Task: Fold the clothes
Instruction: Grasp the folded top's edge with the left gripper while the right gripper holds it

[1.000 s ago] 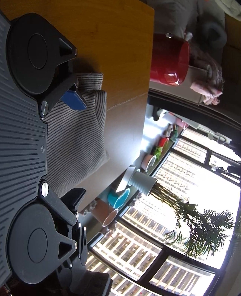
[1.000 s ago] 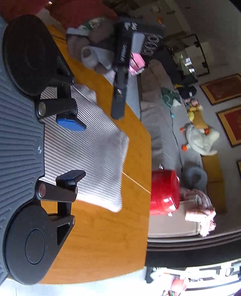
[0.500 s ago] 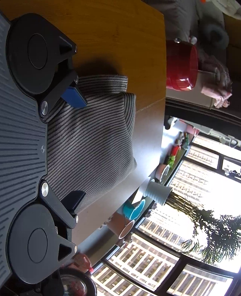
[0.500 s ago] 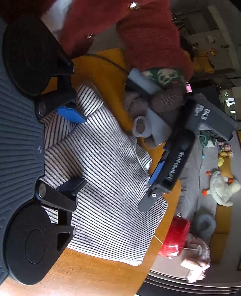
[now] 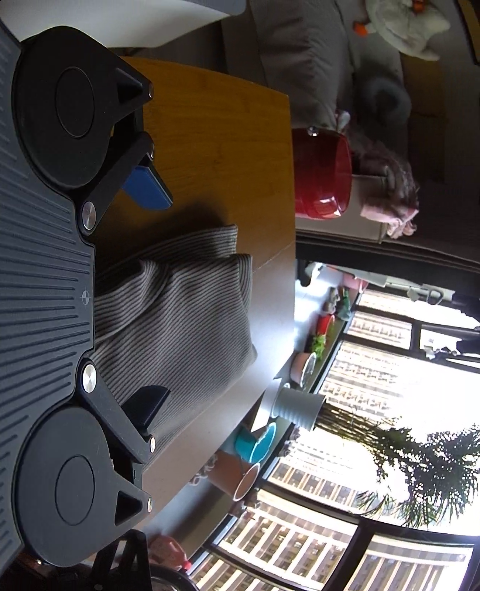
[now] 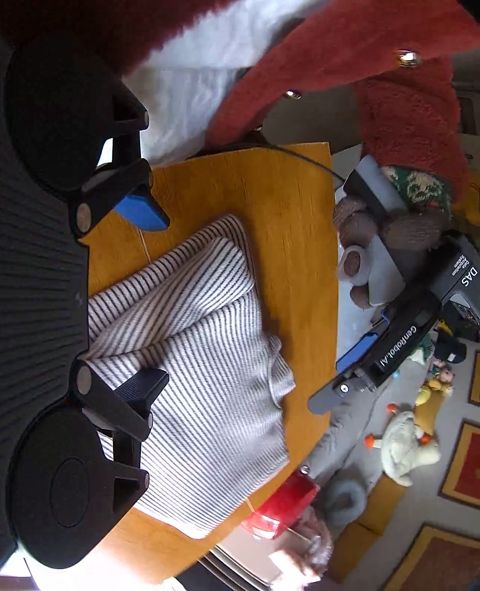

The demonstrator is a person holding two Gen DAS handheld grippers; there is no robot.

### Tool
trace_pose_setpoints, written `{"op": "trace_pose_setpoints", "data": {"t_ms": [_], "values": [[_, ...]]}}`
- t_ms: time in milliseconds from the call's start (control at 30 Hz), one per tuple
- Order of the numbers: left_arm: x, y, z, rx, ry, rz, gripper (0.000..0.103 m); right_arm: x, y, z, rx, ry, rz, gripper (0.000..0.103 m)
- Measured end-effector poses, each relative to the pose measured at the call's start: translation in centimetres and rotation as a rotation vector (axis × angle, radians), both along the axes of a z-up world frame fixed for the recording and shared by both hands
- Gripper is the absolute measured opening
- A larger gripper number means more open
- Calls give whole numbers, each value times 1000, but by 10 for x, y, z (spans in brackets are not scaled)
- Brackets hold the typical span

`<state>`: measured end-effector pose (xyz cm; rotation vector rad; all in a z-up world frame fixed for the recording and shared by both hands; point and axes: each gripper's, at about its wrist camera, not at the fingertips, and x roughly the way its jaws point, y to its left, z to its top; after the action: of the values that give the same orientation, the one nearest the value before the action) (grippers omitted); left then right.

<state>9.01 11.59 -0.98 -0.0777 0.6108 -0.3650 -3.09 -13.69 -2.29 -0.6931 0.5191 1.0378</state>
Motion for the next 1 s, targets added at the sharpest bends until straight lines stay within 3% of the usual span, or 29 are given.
{"op": "trace_pose_setpoints", "data": {"t_ms": [67,100,300,400,567,667,767,833,900,933,1000], "values": [[-11,-1,2,34,-22,-14,103,3,8,-6,-16,-41,-46,77],[-15,-3,3,54,-38,-32,103,10,8,-5,3,0,-77,76],[-60,-24,4,218,-143,-275,103,82,-29,10,289,548,-330,69],[-81,-41,-1,296,-165,-410,103,91,-43,6,353,635,-347,69],[-101,-76,-31,481,-188,-558,103,89,-50,3,389,661,-352,69],[-96,-93,-54,608,-250,-549,103,91,-51,1,396,660,-346,69],[-87,-105,-65,650,-318,-528,103,93,-41,4,362,606,-327,69],[-83,-109,-65,637,-325,-543,102,87,-39,10,338,541,-323,70],[-79,-111,-64,614,-319,-568,88,74,-41,19,314,429,-322,74],[-76,-110,-63,572,-291,-578,74,66,-43,25,298,348,-319,78],[-60,-99,-56,391,-178,-539,70,46,-46,32,245,170,-289,86]]}}
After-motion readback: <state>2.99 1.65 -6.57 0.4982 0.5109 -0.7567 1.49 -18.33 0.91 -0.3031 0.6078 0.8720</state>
